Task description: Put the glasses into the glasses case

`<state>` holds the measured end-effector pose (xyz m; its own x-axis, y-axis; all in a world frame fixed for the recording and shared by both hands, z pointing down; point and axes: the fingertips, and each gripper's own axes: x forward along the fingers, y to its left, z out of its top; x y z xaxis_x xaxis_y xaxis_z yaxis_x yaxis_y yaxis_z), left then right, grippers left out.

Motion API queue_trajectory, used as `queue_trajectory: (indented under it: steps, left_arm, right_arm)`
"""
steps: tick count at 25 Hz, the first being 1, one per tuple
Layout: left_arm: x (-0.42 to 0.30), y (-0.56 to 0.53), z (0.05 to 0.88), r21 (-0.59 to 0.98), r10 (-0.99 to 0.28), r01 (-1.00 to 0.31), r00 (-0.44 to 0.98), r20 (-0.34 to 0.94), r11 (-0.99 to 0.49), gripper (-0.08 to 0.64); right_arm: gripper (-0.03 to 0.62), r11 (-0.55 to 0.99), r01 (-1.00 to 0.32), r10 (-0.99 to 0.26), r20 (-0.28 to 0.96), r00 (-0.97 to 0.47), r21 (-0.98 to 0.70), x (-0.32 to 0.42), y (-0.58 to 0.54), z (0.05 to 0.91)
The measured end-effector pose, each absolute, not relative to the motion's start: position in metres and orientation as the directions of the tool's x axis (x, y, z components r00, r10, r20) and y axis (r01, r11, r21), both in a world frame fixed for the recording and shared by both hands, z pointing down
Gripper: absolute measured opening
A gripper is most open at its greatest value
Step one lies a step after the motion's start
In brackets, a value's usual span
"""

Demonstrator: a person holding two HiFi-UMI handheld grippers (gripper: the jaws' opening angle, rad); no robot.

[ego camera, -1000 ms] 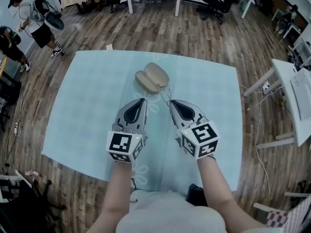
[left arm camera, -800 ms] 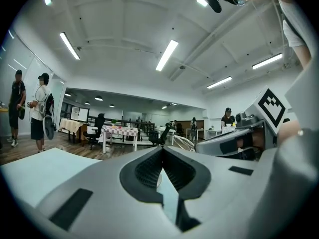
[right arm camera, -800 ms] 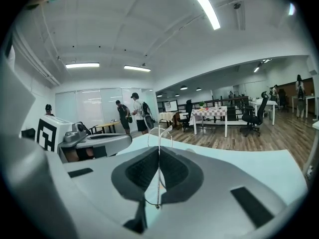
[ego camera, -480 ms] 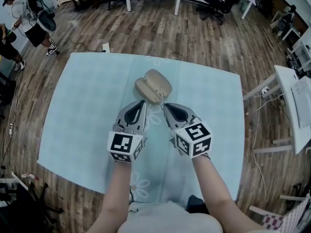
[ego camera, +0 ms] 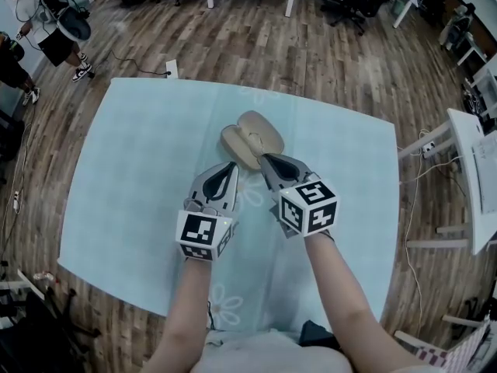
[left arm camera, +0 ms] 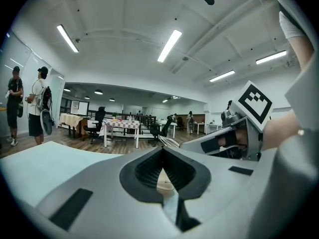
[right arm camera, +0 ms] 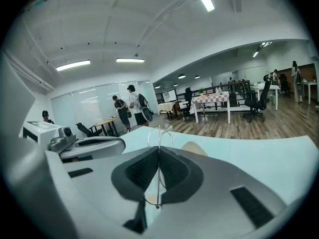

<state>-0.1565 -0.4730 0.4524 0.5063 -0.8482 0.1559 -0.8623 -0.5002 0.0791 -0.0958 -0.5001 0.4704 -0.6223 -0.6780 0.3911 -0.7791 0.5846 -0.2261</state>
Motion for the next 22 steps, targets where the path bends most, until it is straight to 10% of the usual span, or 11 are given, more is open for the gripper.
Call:
queue_trajectory:
  steps: [22]
  left_arm:
    - [-0.159,-0.490,0.497,0.148,-0.833,-0.859,0.512,0.209,-0.490,0.008]
  right_arm:
    - [0.011,0.631,-0.740,-0.521,0.580,-0.626,-0.232,-0.133,-0.561,0.551]
